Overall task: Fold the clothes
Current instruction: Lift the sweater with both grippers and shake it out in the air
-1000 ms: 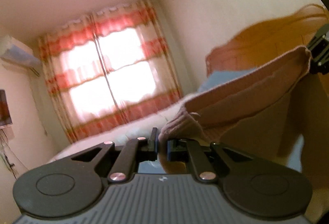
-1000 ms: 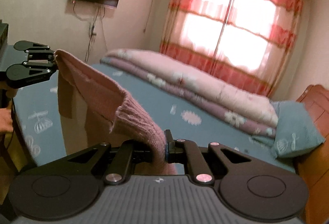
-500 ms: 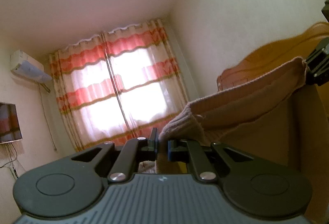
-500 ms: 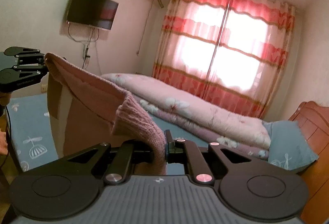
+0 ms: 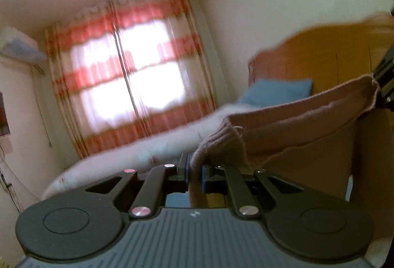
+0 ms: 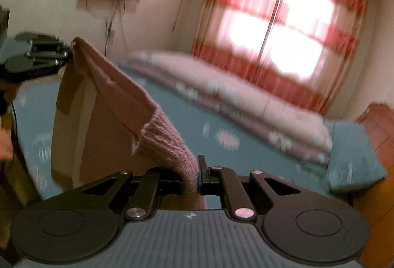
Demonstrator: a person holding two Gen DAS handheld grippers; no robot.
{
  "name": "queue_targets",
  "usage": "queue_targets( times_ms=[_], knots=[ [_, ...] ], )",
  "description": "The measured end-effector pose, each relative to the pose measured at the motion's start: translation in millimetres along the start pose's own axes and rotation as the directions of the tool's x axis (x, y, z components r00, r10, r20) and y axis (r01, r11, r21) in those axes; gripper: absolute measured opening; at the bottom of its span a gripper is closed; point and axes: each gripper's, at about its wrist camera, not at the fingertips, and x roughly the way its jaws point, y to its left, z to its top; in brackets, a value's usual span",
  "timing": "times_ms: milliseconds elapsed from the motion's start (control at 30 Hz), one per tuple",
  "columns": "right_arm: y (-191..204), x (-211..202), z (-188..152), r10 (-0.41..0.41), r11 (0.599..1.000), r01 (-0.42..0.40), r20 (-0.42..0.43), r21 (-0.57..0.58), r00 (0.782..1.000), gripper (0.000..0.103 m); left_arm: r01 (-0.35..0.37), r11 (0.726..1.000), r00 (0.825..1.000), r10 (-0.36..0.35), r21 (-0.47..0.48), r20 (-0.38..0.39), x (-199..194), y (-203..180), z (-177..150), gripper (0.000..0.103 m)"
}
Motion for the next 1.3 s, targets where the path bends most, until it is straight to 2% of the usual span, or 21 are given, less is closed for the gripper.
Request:
queue_targets(
  times_ms=[167, 333, 567, 833, 1167, 1300],
  knots=[
    [13, 39, -31, 0.035, 0.999, -0.037, -0.142, -0.013, 0.989, 0.012, 0.071, 0.997, 0.986, -0.068, 0.015, -0.149, 22, -15, -42, 0.008],
    [20, 63, -44, 0.03, 0.999, -0.034, -0.22, -0.016, 0.975, 0.012, 0.11, 0.994, 0.97, -0.102, 0.026, -0.219, 31, -23, -65, 0.008],
    [23, 75, -48, -0.016, 0.999, 0.006, -0.232, -0.043, 0.973, 0.012, 0.113, 0.993, 0.965, -0.104, 0.022, -0.239, 46, -18, -58, 0.008],
    [7, 104, -44, -0.046, 0.999, 0.04, -0.241, -0.032, 0.969, 0.012, 0.115, 0.993, 0.961, -0.108, 0.01, -0.254, 70, -21, -65, 0.008],
    [-9, 148, -37, -0.143, 0.989, 0.129, -0.218, -0.076, 0.965, 0.012, 0.085, 0.996, 0.959, -0.083, -0.004, -0.271, 123, -18, -73, 0.008],
    [-13, 176, -40, -0.218, 0.971, 0.189, -0.214, -0.145, 0.952, 0.012, 0.087, 0.996, 0.955, -0.089, -0.019, -0.284, 150, -18, -76, 0.008]
  ],
)
